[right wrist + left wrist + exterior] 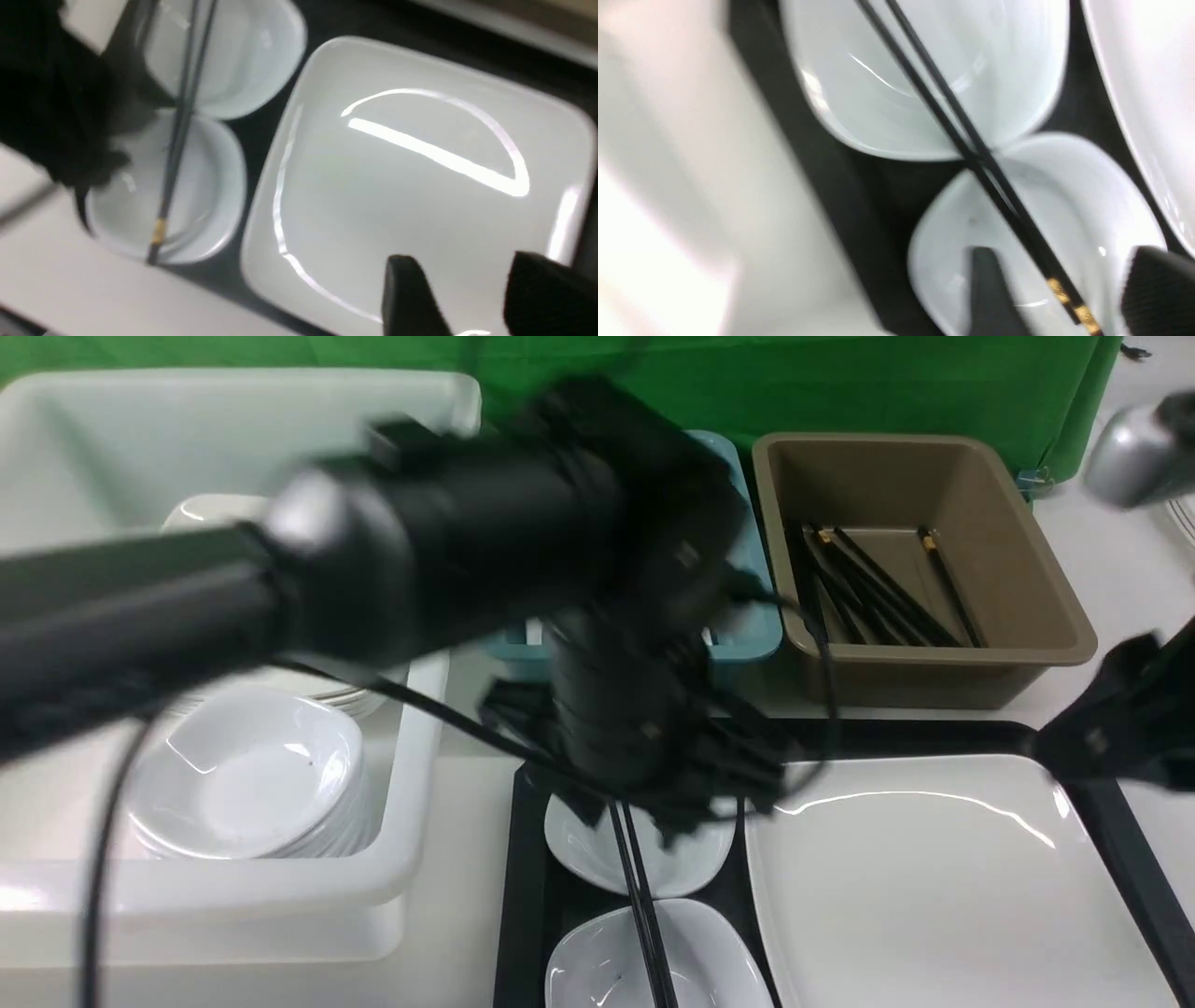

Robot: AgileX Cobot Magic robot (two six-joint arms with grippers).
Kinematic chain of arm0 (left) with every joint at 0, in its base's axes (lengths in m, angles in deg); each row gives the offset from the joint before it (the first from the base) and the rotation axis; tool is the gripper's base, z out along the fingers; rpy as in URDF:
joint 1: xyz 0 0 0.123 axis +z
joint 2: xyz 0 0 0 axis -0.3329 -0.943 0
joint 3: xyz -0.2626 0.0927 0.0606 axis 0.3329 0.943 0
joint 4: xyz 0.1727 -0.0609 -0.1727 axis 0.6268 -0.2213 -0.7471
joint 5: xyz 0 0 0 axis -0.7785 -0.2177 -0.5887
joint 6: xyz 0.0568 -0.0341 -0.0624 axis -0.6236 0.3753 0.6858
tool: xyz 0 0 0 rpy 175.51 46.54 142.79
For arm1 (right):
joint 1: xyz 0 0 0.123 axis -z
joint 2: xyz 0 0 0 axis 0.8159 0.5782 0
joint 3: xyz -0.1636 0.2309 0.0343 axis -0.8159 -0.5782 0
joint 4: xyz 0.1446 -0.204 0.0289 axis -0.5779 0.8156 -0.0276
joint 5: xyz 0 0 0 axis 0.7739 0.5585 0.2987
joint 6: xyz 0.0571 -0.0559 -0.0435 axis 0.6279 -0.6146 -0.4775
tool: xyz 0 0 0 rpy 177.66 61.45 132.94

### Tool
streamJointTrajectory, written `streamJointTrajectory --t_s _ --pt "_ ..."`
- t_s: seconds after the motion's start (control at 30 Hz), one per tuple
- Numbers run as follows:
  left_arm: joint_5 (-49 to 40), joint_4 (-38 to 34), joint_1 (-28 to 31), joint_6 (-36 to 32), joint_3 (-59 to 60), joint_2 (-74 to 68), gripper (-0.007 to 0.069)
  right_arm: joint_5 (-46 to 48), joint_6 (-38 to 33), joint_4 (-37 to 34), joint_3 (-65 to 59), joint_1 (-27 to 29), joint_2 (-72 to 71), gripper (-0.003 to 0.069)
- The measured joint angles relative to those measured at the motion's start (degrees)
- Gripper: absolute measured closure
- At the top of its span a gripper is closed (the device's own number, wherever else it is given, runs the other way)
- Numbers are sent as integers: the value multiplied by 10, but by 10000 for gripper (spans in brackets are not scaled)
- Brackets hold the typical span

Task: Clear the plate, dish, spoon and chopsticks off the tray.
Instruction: Use the right arm to grab a pair of chopsticks from the plate

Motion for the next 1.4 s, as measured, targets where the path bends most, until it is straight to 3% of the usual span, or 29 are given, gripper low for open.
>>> streamJointTrajectory --t_s 0.1,0.2,0.3,0.47,0.8,0.93,1.0,1.03,1.1,1.4 --pt "-1 -7 78 -4 23 45 554 -39 -3 -14 -25 -44 30 215" --pt "-2 -13 145 -11 63 86 605 -77 6 -17 -38 -103 72 163" --pt "-5 -11 197 -13 120 142 616 -119 30 -6 -39 -166 132 124" --pt "5 -9 231 -12 211 225 616 -178 66 12 -39 -230 235 110" --pt "18 -22 231 -14 258 285 615 -255 96 16 -40 -263 359 112" --pt "18 -22 231 -15 258 285 615 -260 96 16 -40 -264 376 210" --pt "18 -22 231 -15 258 285 615 -262 97 16 -40 -265 376 350" --pt "18 -22 231 -15 258 285 615 -262 97 16 -40 -265 376 384" --pt "18 -22 231 -15 258 285 615 -261 98 16 -40 -265 374 559" --pt "27 -22 231 -15 258 285 615 -217 107 17 -40 -265 283 578"
